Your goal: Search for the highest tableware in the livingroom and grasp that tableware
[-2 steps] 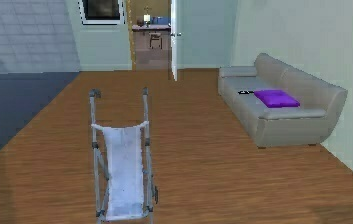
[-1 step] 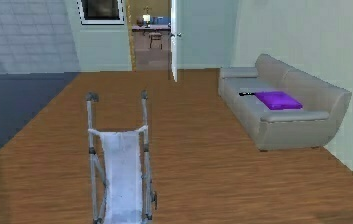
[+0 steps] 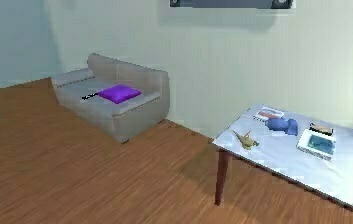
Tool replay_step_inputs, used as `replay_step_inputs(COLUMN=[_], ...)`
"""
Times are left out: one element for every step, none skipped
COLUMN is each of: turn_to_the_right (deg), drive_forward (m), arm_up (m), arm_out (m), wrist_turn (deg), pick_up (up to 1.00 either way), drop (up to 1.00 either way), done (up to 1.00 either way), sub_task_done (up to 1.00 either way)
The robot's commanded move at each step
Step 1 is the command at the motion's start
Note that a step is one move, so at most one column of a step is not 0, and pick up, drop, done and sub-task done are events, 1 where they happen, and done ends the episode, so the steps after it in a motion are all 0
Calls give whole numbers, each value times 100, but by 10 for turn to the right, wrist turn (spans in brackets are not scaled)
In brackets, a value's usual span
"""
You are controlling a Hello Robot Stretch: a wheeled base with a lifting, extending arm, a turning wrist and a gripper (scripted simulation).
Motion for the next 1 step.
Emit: replay_step_inputs(turn_to_the_right=[450], drive_forward=[0], arm_up=[0], arm_out=[0], wrist_turn=[0], pick_up=[0], drop=[0], done=[0], sub_task_done=[0])
